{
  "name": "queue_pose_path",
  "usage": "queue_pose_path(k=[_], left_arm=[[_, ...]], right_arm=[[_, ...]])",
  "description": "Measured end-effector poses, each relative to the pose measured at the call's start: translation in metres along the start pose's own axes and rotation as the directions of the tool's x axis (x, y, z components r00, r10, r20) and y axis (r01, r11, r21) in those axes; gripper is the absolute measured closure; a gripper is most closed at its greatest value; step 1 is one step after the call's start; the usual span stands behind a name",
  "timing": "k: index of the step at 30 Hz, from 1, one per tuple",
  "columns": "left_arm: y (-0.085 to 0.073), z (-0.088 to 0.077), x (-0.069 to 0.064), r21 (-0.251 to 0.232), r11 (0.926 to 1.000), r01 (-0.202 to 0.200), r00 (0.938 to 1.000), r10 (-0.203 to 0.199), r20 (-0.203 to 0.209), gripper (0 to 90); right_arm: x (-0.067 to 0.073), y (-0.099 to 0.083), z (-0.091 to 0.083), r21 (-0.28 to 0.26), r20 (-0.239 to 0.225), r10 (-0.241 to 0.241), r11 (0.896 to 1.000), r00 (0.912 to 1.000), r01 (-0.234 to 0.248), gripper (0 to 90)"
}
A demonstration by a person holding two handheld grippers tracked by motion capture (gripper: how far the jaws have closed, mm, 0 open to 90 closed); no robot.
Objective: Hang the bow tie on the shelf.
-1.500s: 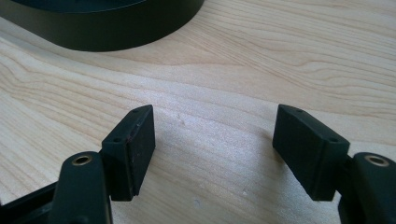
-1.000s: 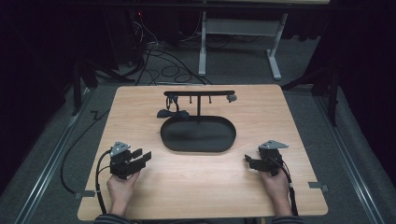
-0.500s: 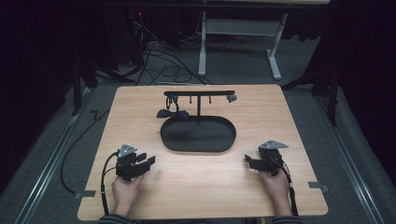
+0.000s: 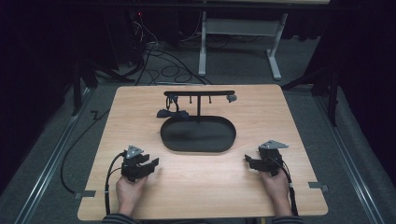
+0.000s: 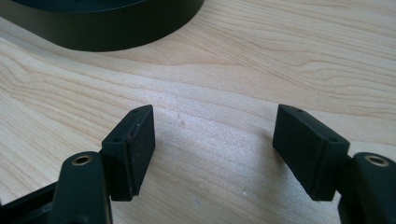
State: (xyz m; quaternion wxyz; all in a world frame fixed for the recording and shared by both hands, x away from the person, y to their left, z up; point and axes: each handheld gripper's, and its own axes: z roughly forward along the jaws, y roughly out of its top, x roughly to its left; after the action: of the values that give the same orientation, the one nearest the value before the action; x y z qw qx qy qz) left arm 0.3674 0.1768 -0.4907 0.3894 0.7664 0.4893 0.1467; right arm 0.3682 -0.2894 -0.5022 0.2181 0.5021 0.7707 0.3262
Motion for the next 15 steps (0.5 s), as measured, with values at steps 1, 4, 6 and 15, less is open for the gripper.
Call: queue_pose_path(k=[1, 4, 6, 15], left_arm=[[0.0, 0.001, -0.001, 0.003, 1.0, -0.007, 1.0, 0.007, -0.004, 51.7], [-0.001, 0.005, -0.003, 0.011, 0.9995, -0.031, 0.9992, 0.031, -0.023, 51.3], [-0.002, 0.008, -0.004, 0.018, 0.9991, -0.04, 0.9987, 0.04, -0.032, 50.8], [-0.008, 0.014, -0.007, 0.003, 0.9974, -0.072, 0.9957, 0.072, -0.058, 48.4]], right_arm=[[0.0, 0.0, 0.0, 0.0, 0.0, 0.001, 1.0, 1.0, -0.001, 31.2], [0.0, 0.0, 0.0, 0.0, -0.001, 0.001, 1.0, 1.0, -0.001, 31.2], [0.0, 0.0, 0.0, 0.0, -0.001, 0.001, 1.0, 1.0, -0.001, 31.2], [0.0, 0.0, 0.0, 0.0, -0.001, 0.003, 1.0, 1.0, -0.003, 31.2]])
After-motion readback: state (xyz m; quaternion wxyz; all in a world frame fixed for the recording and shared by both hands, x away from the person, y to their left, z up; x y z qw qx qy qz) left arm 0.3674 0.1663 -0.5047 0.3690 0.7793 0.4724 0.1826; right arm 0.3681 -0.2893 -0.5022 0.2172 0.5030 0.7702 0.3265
